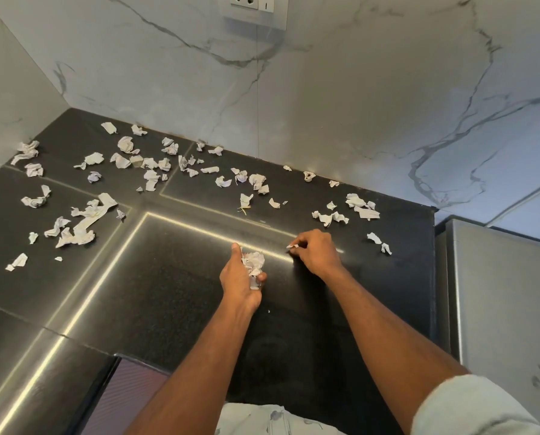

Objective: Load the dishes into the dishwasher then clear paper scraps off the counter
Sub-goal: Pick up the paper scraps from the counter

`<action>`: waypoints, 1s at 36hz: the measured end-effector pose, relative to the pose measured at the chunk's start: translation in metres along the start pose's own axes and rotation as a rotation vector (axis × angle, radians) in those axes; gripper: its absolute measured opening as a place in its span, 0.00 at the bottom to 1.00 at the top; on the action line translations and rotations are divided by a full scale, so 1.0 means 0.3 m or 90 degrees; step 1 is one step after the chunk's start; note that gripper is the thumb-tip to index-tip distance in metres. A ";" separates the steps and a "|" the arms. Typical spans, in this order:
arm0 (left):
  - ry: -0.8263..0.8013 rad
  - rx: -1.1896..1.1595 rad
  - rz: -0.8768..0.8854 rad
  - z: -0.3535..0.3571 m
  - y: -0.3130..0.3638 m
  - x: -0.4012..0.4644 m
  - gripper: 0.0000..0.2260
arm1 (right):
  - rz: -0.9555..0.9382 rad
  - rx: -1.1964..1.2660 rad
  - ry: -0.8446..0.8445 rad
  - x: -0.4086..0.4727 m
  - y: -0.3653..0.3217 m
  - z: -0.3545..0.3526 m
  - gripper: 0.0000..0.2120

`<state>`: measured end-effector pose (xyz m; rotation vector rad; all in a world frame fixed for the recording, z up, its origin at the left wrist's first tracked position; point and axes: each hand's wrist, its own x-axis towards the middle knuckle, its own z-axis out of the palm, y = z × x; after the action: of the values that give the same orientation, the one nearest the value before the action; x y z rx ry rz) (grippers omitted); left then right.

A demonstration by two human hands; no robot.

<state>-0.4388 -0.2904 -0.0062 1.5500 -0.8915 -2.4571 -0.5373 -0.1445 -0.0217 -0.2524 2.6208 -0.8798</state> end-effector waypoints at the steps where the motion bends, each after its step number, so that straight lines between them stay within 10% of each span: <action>1: 0.001 -0.004 0.000 0.002 -0.004 0.000 0.14 | 0.007 0.060 -0.029 -0.028 -0.011 -0.007 0.05; 7: 0.013 -0.038 0.014 0.023 -0.040 -0.017 0.14 | -0.040 0.335 -0.118 -0.257 -0.110 -0.051 0.07; 27: -0.069 0.020 -0.036 0.196 -0.304 -0.183 0.14 | 0.177 0.325 -0.153 -0.419 0.146 -0.209 0.26; 36: -0.038 0.007 -0.002 0.207 -0.331 -0.197 0.11 | -0.029 0.004 0.136 -0.260 0.400 -0.385 0.22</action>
<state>-0.4422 -0.1599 0.0078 1.4911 -0.9135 -2.5169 -0.5174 0.0351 0.0122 -0.2284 2.8181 -0.9799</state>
